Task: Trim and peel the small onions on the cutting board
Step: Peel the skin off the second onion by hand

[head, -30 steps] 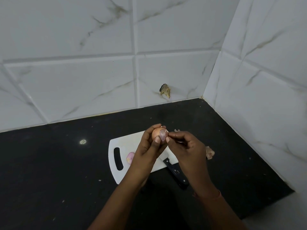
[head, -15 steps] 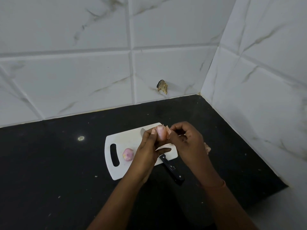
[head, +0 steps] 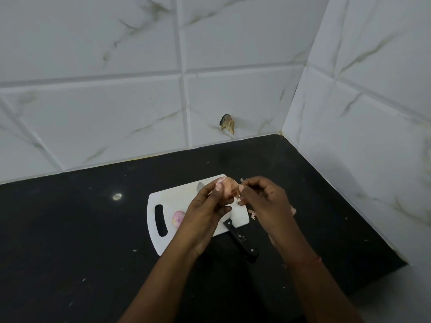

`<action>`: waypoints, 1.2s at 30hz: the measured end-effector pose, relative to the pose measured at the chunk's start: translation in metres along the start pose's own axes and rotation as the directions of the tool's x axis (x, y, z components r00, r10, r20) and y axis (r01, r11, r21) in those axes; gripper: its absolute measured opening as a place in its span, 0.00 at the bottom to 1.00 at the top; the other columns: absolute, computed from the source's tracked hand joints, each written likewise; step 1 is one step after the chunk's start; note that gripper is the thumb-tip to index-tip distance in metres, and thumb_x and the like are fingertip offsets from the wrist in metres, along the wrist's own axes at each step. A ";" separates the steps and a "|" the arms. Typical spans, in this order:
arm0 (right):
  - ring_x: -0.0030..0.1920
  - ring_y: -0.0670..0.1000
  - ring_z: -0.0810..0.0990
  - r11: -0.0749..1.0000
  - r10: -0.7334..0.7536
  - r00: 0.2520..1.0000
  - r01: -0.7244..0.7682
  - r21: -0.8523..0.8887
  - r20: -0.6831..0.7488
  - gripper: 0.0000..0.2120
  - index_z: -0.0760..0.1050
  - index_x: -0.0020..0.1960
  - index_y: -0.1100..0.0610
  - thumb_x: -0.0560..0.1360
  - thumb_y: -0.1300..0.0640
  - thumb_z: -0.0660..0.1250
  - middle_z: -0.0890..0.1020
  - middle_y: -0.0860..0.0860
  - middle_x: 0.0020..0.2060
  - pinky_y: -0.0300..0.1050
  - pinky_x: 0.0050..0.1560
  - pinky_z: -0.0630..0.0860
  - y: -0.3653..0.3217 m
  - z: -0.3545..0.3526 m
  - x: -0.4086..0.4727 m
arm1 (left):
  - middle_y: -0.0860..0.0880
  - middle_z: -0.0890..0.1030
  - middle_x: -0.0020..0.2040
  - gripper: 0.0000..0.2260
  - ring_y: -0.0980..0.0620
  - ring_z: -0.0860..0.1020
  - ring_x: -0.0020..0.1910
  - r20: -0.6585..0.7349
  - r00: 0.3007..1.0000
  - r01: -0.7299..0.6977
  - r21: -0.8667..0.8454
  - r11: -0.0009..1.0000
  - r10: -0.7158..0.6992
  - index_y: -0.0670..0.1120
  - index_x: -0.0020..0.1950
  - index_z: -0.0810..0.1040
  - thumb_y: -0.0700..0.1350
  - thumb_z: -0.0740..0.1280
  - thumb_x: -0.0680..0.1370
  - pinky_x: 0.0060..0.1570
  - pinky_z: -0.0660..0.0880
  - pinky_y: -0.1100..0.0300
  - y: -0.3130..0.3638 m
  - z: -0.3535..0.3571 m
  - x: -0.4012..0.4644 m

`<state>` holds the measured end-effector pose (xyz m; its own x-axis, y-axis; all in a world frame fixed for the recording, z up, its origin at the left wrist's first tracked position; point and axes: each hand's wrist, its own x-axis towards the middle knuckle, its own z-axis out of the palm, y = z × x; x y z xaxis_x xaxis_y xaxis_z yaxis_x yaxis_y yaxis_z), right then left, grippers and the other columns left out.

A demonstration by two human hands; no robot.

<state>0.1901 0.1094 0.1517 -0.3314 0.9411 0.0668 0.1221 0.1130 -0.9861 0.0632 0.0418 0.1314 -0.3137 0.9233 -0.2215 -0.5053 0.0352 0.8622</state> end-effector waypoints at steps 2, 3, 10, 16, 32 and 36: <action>0.35 0.51 0.83 0.998 0.034 0.999 -0.034 0.055 -0.012 0.02 0.79 0.45 0.60 0.76 0.64 0.67 0.84 0.58 0.40 0.46 0.41 0.81 0.002 -0.002 0.001 | 0.45 0.84 0.53 0.25 0.53 0.82 0.48 -0.008 1.000 0.012 -0.033 0.999 -0.012 0.42 0.67 0.76 0.54 0.65 0.74 0.48 0.79 0.61 -0.002 0.000 0.002; 0.36 0.52 0.83 0.994 0.052 0.998 -0.050 0.093 -0.023 0.02 0.79 0.47 0.63 0.76 0.65 0.67 0.84 0.60 0.40 0.47 0.41 0.82 0.003 -0.003 0.002 | 0.45 0.84 0.50 0.24 0.53 0.82 0.46 -0.005 1.000 0.021 -0.052 0.998 -0.021 0.41 0.66 0.76 0.53 0.64 0.74 0.48 0.80 0.61 -0.002 -0.001 0.002; 0.37 0.54 0.81 0.936 0.197 0.976 -0.158 0.315 -0.095 0.05 0.79 0.49 0.66 0.76 0.64 0.67 0.84 0.61 0.41 0.50 0.42 0.81 0.011 -0.006 0.008 | 0.41 0.84 0.53 0.14 0.50 0.82 0.47 -0.001 0.995 0.100 -0.159 0.982 -0.101 0.40 0.63 0.78 0.46 0.61 0.82 0.46 0.80 0.60 -0.001 -0.004 0.007; 0.32 0.49 0.79 0.940 0.318 0.894 -0.252 0.231 -0.317 0.01 0.80 0.44 0.62 0.73 0.64 0.71 0.83 0.58 0.37 0.39 0.31 0.77 0.035 -0.017 0.027 | 0.41 0.82 0.55 0.11 0.47 0.79 0.47 -0.040 0.988 0.138 -0.216 0.967 -0.150 0.42 0.58 0.80 0.43 0.59 0.82 0.45 0.77 0.59 0.003 -0.010 0.009; 0.49 0.38 0.80 0.950 -0.216 0.973 0.229 -0.213 0.086 0.10 0.79 0.52 0.49 0.72 0.55 0.73 0.81 0.39 0.49 0.32 0.44 0.78 0.014 0.027 0.003 | 0.52 0.83 0.59 0.12 0.53 0.81 0.57 -0.031 0.998 -0.052 0.158 0.986 0.057 0.53 0.63 0.79 0.45 0.61 0.83 0.53 0.78 0.60 0.008 -0.028 0.003; 0.45 0.44 0.82 0.944 -0.258 0.965 0.260 -0.202 0.041 0.05 0.81 0.49 0.53 0.74 0.58 0.72 0.82 0.42 0.44 0.42 0.45 0.81 0.017 0.029 0.003 | 0.52 0.84 0.58 0.12 0.55 0.81 0.56 0.009 0.997 -0.083 0.188 0.979 0.082 0.53 0.64 0.79 0.46 0.63 0.82 0.52 0.75 0.60 0.007 -0.030 -0.002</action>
<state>0.1639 0.1043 0.1308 -0.3894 0.8665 0.3123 0.2179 0.4161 -0.8828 0.0358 0.0289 0.1239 -0.3474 0.9263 -0.1458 -0.3171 0.0302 0.9479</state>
